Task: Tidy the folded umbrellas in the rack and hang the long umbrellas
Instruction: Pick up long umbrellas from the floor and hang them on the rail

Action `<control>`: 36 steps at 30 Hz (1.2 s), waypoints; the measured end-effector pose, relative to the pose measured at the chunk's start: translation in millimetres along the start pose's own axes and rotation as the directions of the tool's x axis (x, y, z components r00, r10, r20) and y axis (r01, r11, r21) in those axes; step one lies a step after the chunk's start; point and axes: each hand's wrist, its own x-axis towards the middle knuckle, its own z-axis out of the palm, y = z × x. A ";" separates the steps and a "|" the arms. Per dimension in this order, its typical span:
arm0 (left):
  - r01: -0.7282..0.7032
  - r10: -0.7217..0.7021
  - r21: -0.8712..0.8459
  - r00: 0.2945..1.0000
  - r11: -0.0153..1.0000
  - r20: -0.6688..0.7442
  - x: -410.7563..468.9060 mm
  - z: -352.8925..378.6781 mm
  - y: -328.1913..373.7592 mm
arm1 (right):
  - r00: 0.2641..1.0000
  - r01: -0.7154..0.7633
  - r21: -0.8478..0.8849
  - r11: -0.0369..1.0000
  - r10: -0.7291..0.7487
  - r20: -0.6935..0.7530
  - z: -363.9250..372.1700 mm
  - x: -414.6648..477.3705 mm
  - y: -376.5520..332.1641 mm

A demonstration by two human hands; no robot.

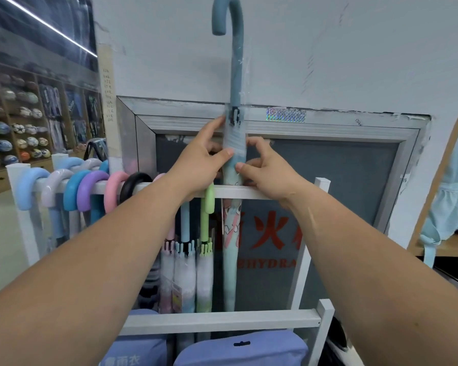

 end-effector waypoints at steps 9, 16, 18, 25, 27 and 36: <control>-0.019 0.003 0.246 0.998 0.969 0.066 -3.7 0.4 -0.1 | 0.995 0.037 0.181 0.983 -0.019 -0.097 -1.3 -0.3 1.0; 0.062 -0.049 0.149 0.995 0.987 -0.092 -0.6 5.0 1.3 | 0.999 0.012 -0.117 0.993 -0.018 -0.051 0.7 5.9 8.5; 0.065 -0.067 -0.015 0.985 0.998 -0.157 0.5 5.8 5.5 | 1.000 -0.004 -0.215 0.977 0.000 -0.015 4.1 7.2 9.4; -0.084 0.074 -0.083 0.990 0.993 -0.122 6.6 -11.4 42.8 | 1.000 0.001 -0.468 0.884 0.005 0.012 2.8 5.7 6.9; -0.087 0.078 -0.129 0.994 0.988 -0.075 10.5 -15.7 57.3 | 1.000 0.005 -0.458 0.889 0.002 0.016 2.1 6.5 8.3; -0.002 0.007 -0.039 0.993 0.999 0.115 26.7 -23.9 80.4 | 0.998 -0.033 -0.527 0.849 0.057 0.029 0.2 2.4 2.5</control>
